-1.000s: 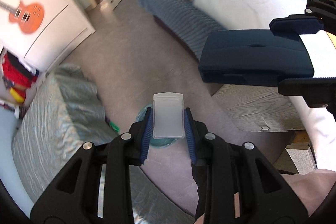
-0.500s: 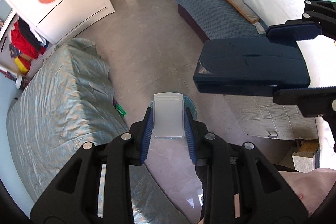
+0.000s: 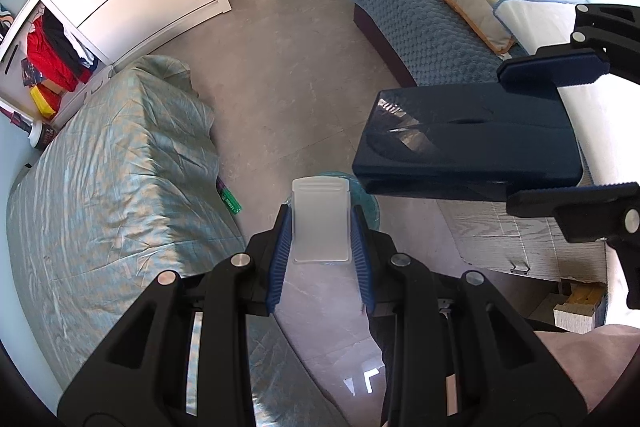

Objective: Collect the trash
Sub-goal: 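Open both tools to drop the card and blue box into the bin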

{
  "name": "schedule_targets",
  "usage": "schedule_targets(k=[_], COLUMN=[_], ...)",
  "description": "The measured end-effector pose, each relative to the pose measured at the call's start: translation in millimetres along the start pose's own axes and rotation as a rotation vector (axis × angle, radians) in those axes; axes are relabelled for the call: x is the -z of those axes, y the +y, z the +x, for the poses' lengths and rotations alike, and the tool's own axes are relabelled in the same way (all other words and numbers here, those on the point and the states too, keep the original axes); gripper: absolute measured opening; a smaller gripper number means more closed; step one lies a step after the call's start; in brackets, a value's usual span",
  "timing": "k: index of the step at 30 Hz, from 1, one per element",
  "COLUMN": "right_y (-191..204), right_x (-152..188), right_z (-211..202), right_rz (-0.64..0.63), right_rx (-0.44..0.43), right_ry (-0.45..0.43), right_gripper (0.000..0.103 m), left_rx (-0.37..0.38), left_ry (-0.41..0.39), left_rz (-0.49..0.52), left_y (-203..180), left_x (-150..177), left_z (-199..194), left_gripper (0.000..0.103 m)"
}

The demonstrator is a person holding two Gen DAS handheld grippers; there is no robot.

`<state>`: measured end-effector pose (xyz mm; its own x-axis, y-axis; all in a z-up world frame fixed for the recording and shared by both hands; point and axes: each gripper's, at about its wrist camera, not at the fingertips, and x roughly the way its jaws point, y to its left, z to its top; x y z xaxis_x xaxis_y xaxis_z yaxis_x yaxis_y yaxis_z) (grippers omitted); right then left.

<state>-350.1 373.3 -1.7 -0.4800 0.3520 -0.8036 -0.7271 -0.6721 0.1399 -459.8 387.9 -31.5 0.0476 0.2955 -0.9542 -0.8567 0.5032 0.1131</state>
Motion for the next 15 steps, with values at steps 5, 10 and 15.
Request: schedule_targets(k=[5, 10, 15], right_y=[-1, -9, -16], right_x=[0, 1, 5], right_z=[1, -5, -11], right_rz=[-0.003, 0.017, 0.05], right_rx=[0.014, 0.04, 0.059], right_ry=[-0.003, -0.027, -0.023], right_gripper=[0.056, 0.074, 0.074], left_rx=[-0.013, -0.044, -0.045], left_ry=[0.008, 0.01, 0.02], left_rz=[-0.015, -0.024, -0.007], left_y=[3, 9, 7], left_x=[-2, -1, -3], left_z=[4, 10, 13], left_gripper=[0.039, 0.091, 0.091])
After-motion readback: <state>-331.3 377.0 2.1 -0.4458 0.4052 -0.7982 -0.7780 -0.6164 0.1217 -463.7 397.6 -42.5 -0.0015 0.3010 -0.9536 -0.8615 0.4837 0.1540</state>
